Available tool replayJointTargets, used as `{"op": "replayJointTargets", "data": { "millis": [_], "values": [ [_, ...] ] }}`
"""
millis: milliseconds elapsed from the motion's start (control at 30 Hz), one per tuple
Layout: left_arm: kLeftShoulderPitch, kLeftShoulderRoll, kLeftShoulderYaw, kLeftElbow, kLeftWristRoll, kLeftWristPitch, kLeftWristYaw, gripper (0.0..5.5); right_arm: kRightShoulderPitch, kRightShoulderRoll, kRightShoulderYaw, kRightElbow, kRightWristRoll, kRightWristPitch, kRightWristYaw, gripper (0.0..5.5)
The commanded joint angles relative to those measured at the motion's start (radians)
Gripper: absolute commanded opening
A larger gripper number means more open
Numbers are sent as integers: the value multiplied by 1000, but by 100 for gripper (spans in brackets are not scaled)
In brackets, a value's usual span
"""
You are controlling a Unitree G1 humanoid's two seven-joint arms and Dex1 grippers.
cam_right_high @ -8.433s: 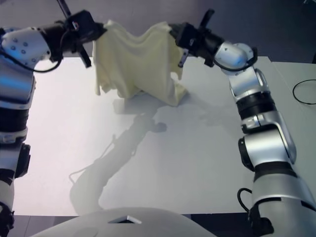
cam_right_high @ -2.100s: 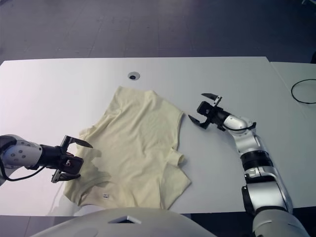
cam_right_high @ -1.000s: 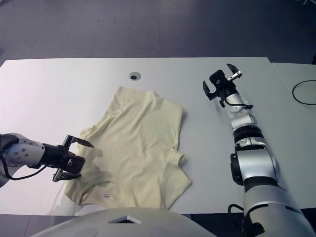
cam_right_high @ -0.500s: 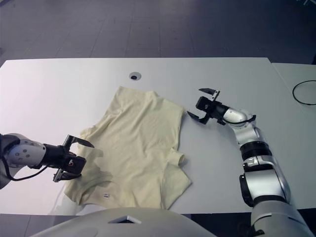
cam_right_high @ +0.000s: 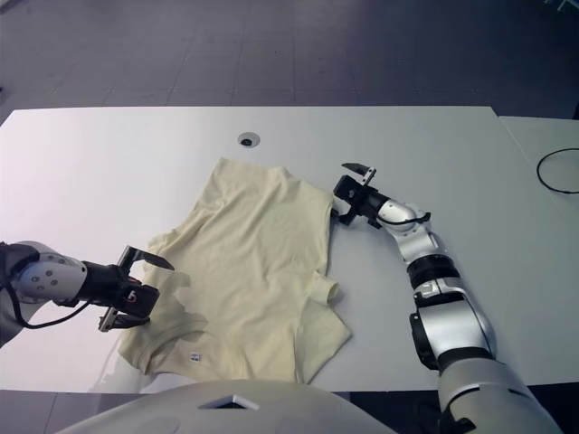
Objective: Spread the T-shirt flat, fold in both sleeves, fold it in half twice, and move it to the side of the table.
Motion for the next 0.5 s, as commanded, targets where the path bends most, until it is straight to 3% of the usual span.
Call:
{"op": "replayJointTargets", "data": {
  "millis": [33, 367, 500],
  "values": [
    [55, -62, -94, 35, 57, 24, 15, 540, -34, 26, 18, 86, -32, -11, -30, 441],
    [65, -83, -94, 22, 67, 43, 18, 540, -130, 15, -59, 204, -42, 2, -367, 278],
    [65, -90, -97, 20, 70, 47, 20, 540, -117, 2, -58, 197, -51, -12, -376, 341]
  ]
}}
